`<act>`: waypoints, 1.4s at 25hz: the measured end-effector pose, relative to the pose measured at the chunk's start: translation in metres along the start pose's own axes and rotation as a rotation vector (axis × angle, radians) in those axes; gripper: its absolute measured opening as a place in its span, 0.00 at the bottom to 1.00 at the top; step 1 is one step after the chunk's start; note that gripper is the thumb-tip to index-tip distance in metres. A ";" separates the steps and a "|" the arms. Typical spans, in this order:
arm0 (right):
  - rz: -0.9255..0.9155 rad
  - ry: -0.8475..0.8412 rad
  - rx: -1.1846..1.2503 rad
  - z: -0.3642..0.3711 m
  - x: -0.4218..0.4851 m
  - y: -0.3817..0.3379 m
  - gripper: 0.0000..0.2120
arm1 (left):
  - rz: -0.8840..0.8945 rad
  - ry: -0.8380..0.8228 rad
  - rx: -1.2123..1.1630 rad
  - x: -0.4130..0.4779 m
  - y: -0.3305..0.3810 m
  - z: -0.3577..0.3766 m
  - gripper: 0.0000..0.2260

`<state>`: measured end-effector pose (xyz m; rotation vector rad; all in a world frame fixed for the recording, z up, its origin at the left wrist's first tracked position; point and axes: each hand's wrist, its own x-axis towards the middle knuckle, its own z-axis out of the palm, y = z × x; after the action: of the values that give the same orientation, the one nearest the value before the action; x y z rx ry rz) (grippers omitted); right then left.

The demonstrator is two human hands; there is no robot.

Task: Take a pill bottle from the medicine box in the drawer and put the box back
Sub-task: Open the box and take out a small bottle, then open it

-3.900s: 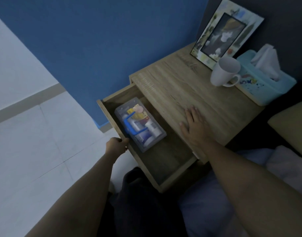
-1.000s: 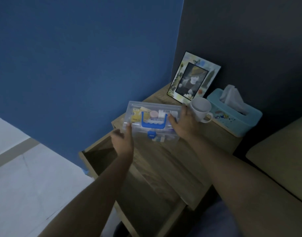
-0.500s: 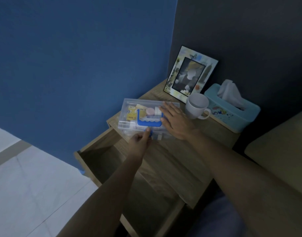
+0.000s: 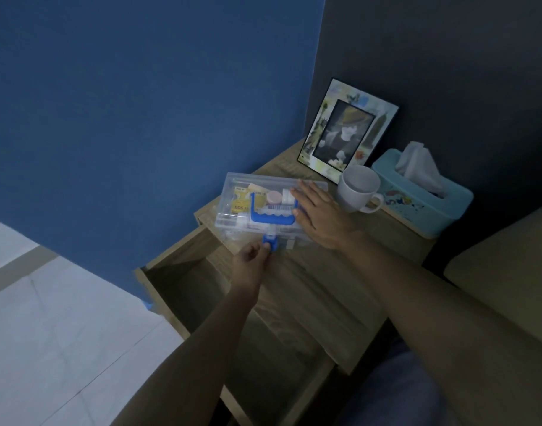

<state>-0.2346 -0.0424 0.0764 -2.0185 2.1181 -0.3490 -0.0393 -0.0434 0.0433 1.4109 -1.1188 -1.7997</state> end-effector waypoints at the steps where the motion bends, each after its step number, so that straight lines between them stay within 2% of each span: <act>1: 0.000 0.002 0.008 0.000 0.000 0.000 0.25 | -0.001 0.027 0.008 0.000 0.001 0.000 0.10; 4: -0.001 -0.007 0.023 -0.001 0.000 0.003 0.27 | -0.021 0.191 -0.046 -0.001 0.002 -0.002 0.14; 7: -0.013 -0.094 0.003 -0.006 0.001 0.004 0.40 | 0.003 0.409 -0.081 -0.005 0.015 -0.016 0.25; 9: -0.030 -0.163 -0.052 -0.013 0.002 0.004 0.50 | 0.069 0.367 0.003 -0.001 0.023 -0.028 0.31; 11: -0.038 -0.209 -0.093 -0.020 0.003 0.002 0.53 | 0.118 0.251 0.072 0.000 0.031 -0.034 0.33; 15: -0.062 -0.274 -0.198 -0.036 0.005 -0.008 0.46 | 0.108 0.198 0.043 0.000 0.039 -0.041 0.31; 17: -0.102 -0.213 -0.201 -0.051 0.005 -0.009 0.39 | 0.146 0.180 0.143 -0.001 0.043 -0.044 0.32; 18: -0.126 -0.147 -0.184 -0.061 0.004 -0.009 0.35 | 0.197 0.171 0.278 -0.001 0.045 -0.045 0.34; 22: -0.279 0.105 -0.240 -0.092 0.016 -0.008 0.21 | 0.472 0.045 1.069 0.009 0.046 -0.052 0.35; 24: -0.266 0.148 -0.345 -0.101 0.030 -0.007 0.17 | 0.514 -0.011 1.295 0.016 0.046 -0.057 0.33; 28: -0.171 0.236 -0.475 -0.107 0.055 -0.007 0.17 | 0.559 -0.053 1.535 0.027 0.043 -0.063 0.32; 32: -0.094 0.141 -0.489 -0.102 0.073 -0.001 0.27 | 0.592 -0.070 1.555 0.034 0.037 -0.067 0.32; 35: -0.025 0.099 -0.412 -0.097 0.087 0.002 0.30 | 0.616 -0.059 1.533 0.035 0.035 -0.068 0.32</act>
<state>-0.2700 -0.1261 0.1705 -2.2855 2.3855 -0.0115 0.0155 -0.1075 0.0518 1.3289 -2.8024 -0.3258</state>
